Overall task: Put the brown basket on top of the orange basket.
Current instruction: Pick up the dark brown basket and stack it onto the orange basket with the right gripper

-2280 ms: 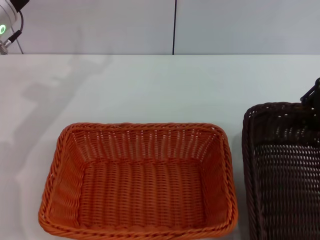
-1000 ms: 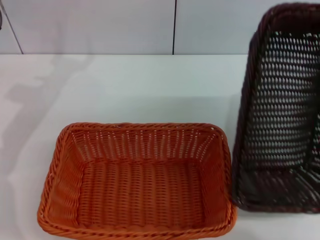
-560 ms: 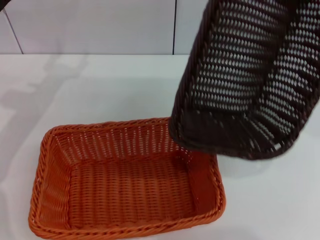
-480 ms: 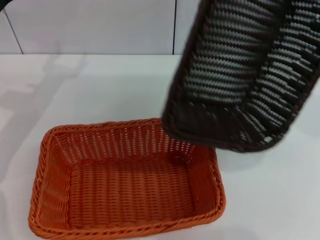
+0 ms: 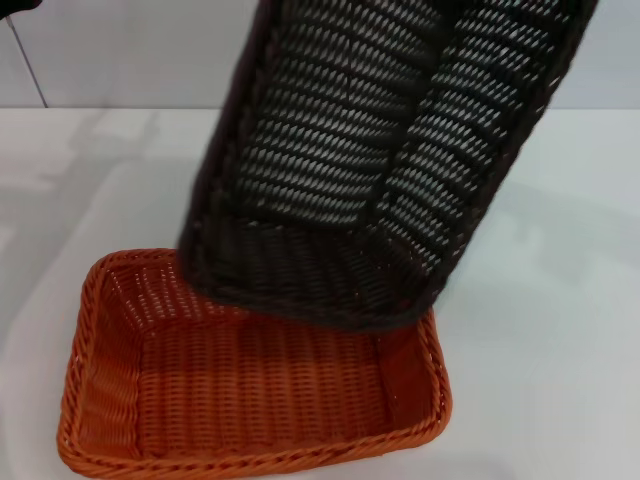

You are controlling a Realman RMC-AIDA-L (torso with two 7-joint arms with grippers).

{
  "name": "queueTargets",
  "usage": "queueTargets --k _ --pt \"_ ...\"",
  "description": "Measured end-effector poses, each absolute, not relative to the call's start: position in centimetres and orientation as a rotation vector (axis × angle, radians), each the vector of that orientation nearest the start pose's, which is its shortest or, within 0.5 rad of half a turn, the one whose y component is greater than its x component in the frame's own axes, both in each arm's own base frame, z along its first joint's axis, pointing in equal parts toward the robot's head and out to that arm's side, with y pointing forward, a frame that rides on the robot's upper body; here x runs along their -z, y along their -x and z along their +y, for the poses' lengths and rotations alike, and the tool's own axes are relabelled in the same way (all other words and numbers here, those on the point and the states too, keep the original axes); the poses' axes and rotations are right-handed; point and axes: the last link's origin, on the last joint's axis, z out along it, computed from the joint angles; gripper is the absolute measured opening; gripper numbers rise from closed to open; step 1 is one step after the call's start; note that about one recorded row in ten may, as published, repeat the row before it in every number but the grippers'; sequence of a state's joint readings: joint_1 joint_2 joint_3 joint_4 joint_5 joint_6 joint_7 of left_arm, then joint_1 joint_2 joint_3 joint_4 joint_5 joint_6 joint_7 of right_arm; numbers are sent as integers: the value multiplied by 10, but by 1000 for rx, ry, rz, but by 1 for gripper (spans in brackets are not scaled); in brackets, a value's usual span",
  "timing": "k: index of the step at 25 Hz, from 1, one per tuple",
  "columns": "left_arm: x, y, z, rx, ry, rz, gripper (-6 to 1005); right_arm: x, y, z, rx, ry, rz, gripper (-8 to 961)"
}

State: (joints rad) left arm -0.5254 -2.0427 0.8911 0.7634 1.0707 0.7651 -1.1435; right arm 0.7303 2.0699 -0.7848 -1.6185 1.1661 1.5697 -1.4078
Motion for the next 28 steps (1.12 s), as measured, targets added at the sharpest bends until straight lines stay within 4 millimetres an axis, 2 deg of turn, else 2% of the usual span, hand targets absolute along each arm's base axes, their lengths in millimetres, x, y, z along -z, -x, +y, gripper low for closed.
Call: queueTargets --k 1,9,13,14,17,24,28 --pt "-116 258 438 855 1699 -571 797 -135 -54 376 -513 2457 -300 146" --pt "-114 264 439 834 1706 -586 797 -118 -58 365 -578 2373 -277 146" --pt "-111 267 440 822 1715 -603 797 -94 -63 361 -567 2317 -286 146" --pt "-111 267 440 822 1715 -603 797 -94 -63 361 -567 2317 -286 146" --pt "-111 268 440 820 1713 -607 797 -66 -53 355 -578 2323 -323 146" --pt "-110 269 440 814 1715 -609 797 -47 -39 349 -611 2324 -352 147" --pt "-109 275 441 795 1722 -629 797 -35 -32 341 -633 2258 -380 147"
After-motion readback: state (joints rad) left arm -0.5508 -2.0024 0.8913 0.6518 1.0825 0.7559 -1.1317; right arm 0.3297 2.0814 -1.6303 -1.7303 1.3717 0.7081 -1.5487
